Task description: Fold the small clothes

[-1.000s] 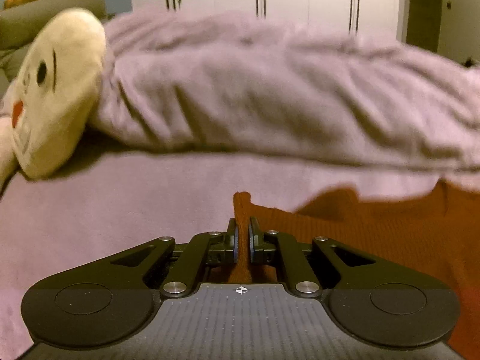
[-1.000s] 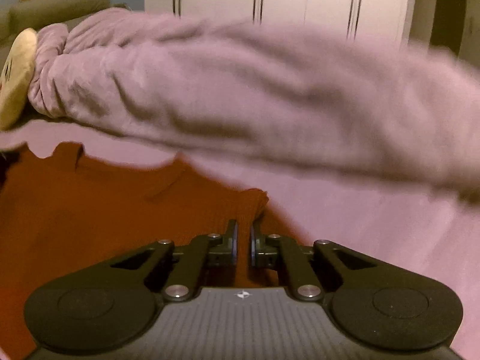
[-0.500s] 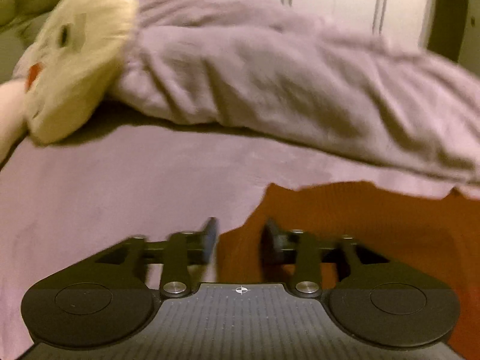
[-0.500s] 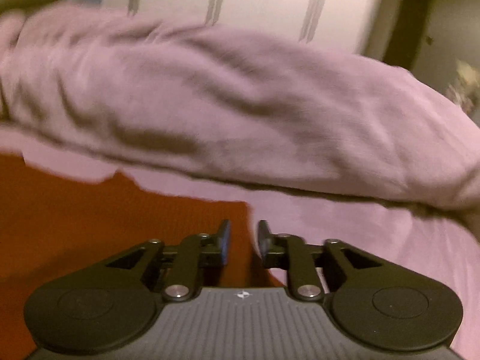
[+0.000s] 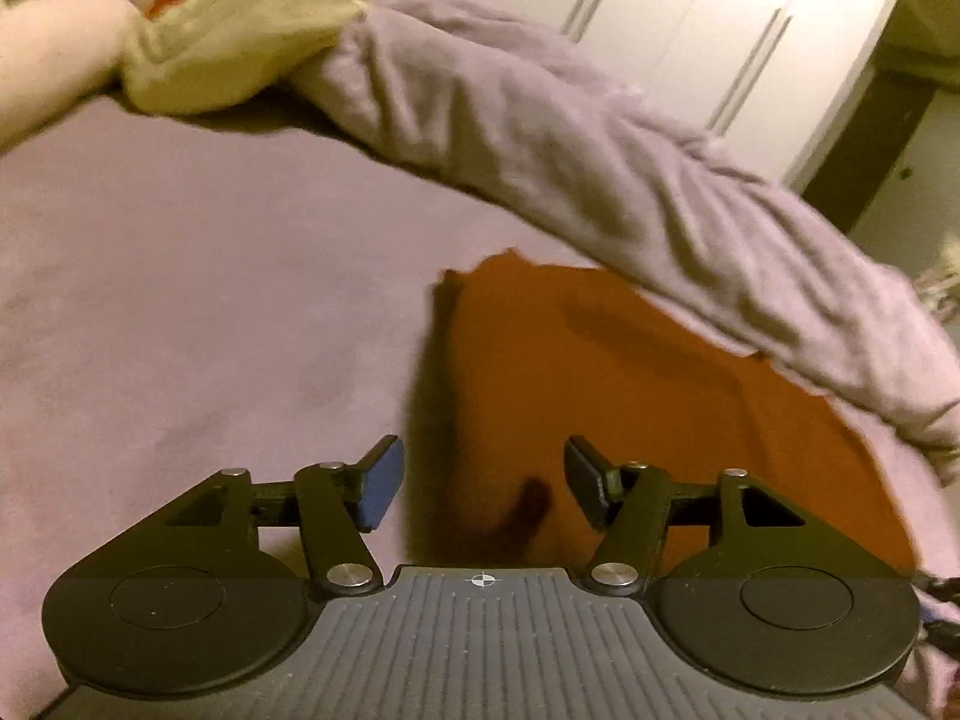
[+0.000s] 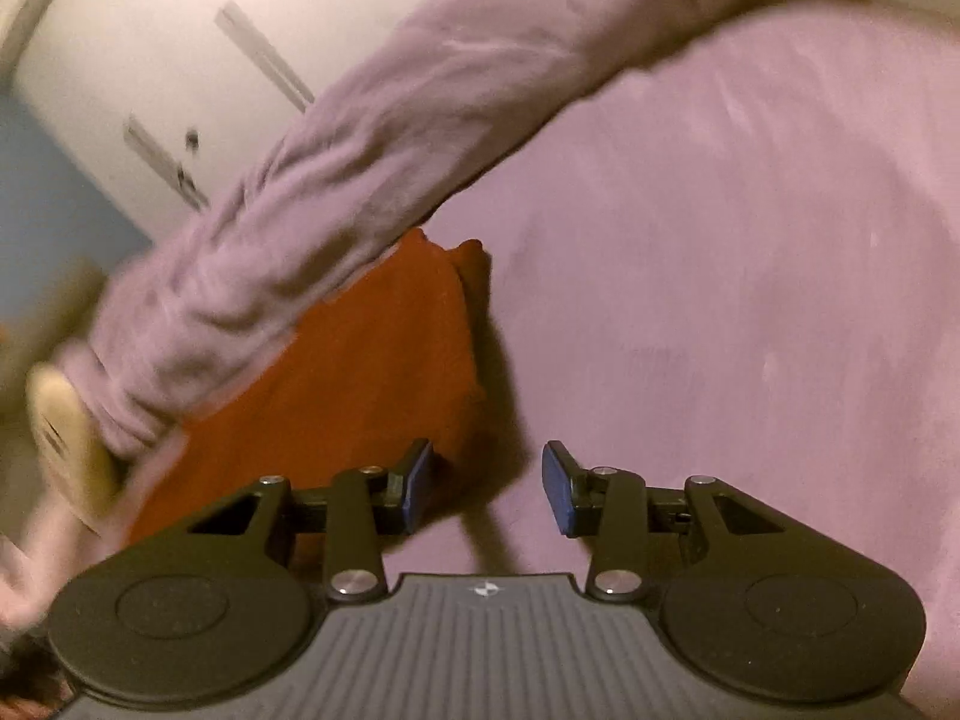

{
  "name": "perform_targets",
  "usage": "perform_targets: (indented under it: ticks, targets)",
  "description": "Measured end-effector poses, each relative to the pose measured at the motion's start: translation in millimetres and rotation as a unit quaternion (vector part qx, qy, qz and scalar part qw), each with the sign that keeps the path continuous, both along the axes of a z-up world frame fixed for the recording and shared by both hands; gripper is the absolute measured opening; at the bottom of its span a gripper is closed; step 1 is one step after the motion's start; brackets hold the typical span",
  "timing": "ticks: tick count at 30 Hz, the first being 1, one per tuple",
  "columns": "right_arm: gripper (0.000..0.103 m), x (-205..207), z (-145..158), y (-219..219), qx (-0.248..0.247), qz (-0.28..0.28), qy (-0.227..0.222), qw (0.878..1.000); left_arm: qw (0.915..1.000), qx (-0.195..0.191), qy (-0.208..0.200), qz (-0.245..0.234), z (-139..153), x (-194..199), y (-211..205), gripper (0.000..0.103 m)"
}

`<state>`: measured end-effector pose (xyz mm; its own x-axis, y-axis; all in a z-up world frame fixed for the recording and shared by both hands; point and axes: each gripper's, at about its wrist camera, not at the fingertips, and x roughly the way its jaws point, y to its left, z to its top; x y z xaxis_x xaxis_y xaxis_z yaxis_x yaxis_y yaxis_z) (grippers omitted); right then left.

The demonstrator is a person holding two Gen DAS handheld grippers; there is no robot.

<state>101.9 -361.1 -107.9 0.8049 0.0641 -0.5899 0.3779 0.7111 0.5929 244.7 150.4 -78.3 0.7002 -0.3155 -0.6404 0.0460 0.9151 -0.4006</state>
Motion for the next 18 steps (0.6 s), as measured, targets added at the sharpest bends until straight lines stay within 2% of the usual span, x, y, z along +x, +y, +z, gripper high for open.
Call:
perform_targets:
  ticks: [2,4,5,7,8,9,10,13,15,16,17,18]
  targets:
    - [0.039,2,-6,-3,0.049,-0.006,-0.01,0.999,0.9986,-0.044,0.02,-0.021,-6,9,-3,0.066]
    - [0.039,6,-10,-2,0.071,-0.006,-0.014,0.997,0.9982,-0.052,0.021,-0.021,-9,10,-8,0.065]
    - [0.039,8,-12,-3,0.079,-0.012,-0.013,0.997,0.9984,-0.048,0.024,-0.014,-10,10,-9,0.061]
    - [0.039,8,-17,-9,0.113,-0.032,-0.023,0.993,0.9982,-0.054,0.027,0.0,-12,9,-7,0.044]
    - [0.039,7,-19,-12,0.133,-0.046,-0.034,0.989,0.9981,-0.054,0.03,0.005,-13,10,-5,0.039]
    - [0.039,6,-20,-14,0.147,-0.055,-0.04,0.987,0.9982,-0.048,0.034,0.01,-15,11,-3,0.025]
    - [0.039,8,-23,-15,0.157,-0.062,-0.042,0.985,0.9984,-0.039,0.039,0.013,-16,12,-2,0.017]
    - [0.039,20,-28,-11,0.158,-0.054,-0.029,0.985,0.9979,-0.046,0.044,0.011,-16,13,2,0.013]
    - [0.038,31,-28,-4,0.139,-0.047,-0.021,0.989,0.9984,-0.043,0.036,0.005,-9,15,2,0.012]
    - [0.035,37,-26,-2,0.128,-0.043,-0.015,0.991,0.9989,-0.035,0.031,0.005,-4,14,1,0.012]
    - [0.025,43,-21,2,0.103,-0.036,-0.002,0.994,0.9994,-0.023,0.024,0.003,2,15,-1,0.012]
    - [0.022,46,-15,5,0.075,-0.03,0.005,0.997,0.9998,-0.013,0.015,-0.001,9,15,-1,0.012]
